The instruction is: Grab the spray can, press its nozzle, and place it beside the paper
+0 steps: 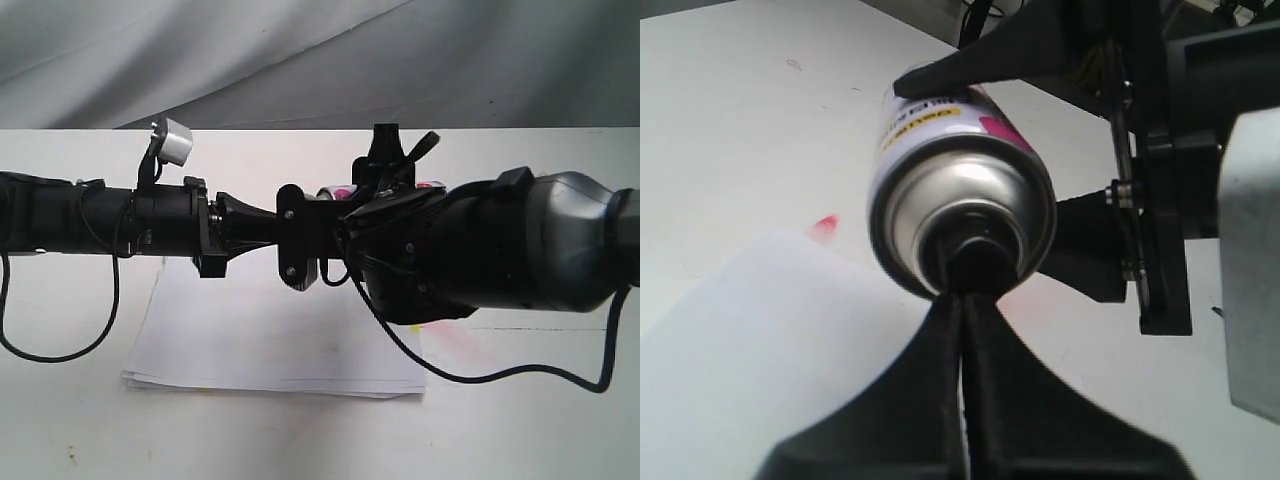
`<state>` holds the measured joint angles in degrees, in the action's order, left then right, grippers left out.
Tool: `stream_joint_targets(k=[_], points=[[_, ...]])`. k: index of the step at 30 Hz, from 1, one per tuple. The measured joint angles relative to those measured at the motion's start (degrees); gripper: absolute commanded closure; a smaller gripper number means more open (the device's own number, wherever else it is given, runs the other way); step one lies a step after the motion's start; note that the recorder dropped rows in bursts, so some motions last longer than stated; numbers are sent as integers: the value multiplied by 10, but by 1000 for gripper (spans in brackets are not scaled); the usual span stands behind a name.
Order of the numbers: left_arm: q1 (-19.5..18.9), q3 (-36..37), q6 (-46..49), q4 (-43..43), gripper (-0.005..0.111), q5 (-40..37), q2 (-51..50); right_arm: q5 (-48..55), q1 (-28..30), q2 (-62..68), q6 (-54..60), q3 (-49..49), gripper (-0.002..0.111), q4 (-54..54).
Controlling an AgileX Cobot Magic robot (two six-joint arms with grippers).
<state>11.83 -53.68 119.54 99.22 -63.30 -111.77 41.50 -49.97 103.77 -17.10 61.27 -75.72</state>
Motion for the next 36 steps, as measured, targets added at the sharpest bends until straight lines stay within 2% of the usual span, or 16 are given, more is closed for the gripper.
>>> stream_joint_targets(k=[36], points=[[16, -21, -6, -8, 107, 21, 0, -4, 2, 0, 11, 0, 108, 13]])
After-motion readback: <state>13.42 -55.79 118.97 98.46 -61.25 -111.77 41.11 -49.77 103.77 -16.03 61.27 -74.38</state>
